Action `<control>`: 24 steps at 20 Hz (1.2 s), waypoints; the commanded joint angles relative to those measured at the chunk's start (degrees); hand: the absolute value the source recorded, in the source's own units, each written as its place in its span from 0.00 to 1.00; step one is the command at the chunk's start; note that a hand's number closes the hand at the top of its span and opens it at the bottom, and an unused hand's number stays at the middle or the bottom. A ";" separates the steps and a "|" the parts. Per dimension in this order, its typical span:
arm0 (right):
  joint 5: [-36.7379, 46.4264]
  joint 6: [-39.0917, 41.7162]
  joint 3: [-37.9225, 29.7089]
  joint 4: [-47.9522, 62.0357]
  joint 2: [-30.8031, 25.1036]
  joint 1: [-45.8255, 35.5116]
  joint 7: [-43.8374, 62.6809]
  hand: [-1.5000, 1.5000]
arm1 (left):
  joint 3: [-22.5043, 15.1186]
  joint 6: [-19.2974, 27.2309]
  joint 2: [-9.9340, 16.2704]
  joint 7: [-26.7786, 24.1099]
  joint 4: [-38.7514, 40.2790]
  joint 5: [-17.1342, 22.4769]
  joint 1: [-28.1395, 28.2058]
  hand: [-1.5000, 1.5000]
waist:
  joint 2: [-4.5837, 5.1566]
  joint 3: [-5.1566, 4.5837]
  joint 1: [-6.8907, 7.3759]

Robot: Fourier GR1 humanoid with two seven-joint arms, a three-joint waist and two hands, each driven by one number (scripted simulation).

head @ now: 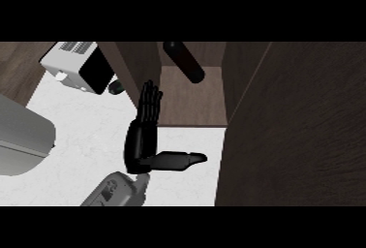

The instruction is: Pick up the wine, place it into the cabinet and close the cabinet

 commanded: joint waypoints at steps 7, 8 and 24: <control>-1.30 6.36 4.85 -12.24 -8.58 1.77 8.86 1.00 | -4.26 1.89 6.81 0.65 -18.73 -3.26 15.08 0.00 | -0.20 -0.02 0.07; -2.97 7.75 6.91 -10.56 -8.48 1.71 7.90 1.00 | -4.71 1.03 4.97 -2.94 -15.40 -3.67 16.81 0.00 | 0.11 -0.03 -0.26; 4.08 4.34 28.52 -6.65 1.25 -9.99 18.06 1.00 | 6.25 -6.94 21.91 -2.88 -34.14 3.10 33.95 0.00 | -0.22 -0.27 0.62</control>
